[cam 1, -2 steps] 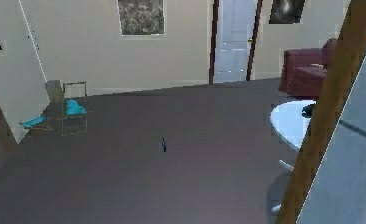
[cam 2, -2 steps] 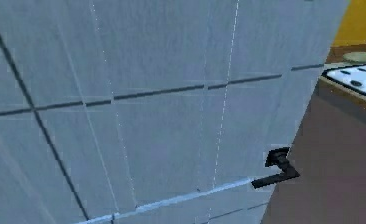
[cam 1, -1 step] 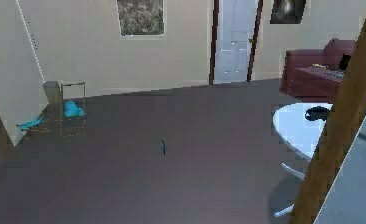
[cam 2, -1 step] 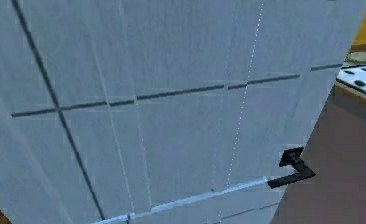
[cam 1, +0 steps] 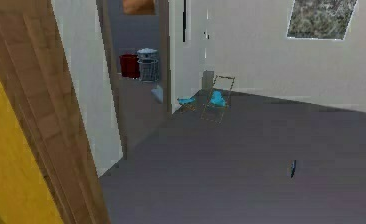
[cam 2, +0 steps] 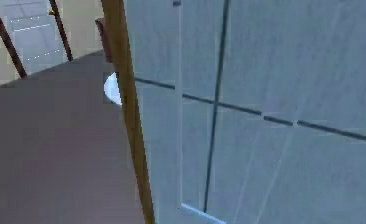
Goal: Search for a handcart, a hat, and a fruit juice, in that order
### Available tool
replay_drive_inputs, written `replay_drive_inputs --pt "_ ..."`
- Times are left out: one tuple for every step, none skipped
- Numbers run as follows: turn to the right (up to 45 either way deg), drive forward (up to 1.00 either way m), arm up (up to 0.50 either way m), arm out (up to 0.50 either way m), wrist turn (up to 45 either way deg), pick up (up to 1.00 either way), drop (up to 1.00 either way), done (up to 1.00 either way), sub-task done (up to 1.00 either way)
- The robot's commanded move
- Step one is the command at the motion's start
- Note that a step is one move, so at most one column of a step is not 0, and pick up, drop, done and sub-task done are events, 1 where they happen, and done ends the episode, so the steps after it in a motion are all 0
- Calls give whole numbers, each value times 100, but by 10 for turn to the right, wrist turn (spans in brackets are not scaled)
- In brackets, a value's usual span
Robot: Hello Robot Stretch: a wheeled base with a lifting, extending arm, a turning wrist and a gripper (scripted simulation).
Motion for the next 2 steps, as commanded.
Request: replay_drive_inputs --pt "0 100 0 0 0 0 0 0 0" --pt "-30 0 0 0 0 0 0 0 0"
